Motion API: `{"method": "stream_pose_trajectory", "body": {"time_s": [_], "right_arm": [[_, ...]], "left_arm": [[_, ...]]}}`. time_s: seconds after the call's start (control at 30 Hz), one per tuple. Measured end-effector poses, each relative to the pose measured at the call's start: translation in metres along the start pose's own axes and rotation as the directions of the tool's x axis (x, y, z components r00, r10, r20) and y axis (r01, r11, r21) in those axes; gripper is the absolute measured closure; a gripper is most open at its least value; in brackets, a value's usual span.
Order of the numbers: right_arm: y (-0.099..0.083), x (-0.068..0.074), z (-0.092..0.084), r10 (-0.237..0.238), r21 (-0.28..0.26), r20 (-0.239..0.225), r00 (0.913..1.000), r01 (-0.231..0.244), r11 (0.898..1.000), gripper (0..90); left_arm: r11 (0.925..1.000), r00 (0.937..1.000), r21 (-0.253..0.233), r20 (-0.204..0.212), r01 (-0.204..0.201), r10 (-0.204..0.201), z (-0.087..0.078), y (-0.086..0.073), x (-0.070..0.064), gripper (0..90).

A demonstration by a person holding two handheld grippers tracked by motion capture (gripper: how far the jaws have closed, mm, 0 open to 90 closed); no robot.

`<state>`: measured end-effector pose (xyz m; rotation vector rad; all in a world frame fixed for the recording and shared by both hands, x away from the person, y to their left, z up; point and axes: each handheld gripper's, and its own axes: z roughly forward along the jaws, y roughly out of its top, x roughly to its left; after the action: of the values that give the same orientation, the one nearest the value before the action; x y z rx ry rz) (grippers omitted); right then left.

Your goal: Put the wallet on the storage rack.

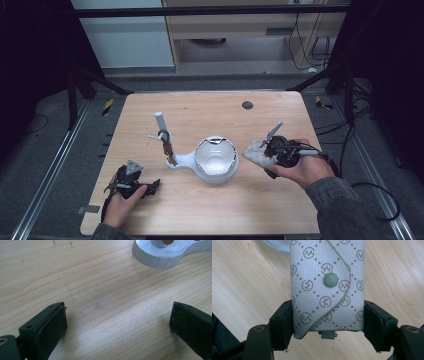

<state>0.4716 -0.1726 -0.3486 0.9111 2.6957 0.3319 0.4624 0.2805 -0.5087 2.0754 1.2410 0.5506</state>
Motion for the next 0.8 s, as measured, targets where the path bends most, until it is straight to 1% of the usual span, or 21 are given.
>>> {"method": "stream_pose_trajectory", "body": {"time_s": [0.37,0.7,0.73,0.8], "right_arm": [[0.013,0.008,-0.007,-0.041,0.0,0.003,0.9991,0.041,0.999,31.5],[0.025,0.02,-0.012,-0.08,-0.001,0.0,0.9968,0.08,0.997,31.5],[0.028,0.023,-0.013,-0.094,-0.003,0.001,0.9956,0.094,0.996,31.5],[0.031,0.025,-0.014,-0.102,-0.002,-0.001,0.9947,0.102,0.995,31.5]], "left_arm": [[1.0,1.0,0.001,0.0,0.0,0.0,0.0,0.0,0.0,0.5],[1.0,1.0,-0.003,0.001,0.002,-0.002,0.0,0.0,0.0,0.5],[1.0,1.0,-0.003,0.001,0.003,-0.003,0.0,0.0,0.0,0.5],[1.0,1.0,-0.003,0.001,0.002,-0.002,0.0,0.0,0.0,0.5]]}}
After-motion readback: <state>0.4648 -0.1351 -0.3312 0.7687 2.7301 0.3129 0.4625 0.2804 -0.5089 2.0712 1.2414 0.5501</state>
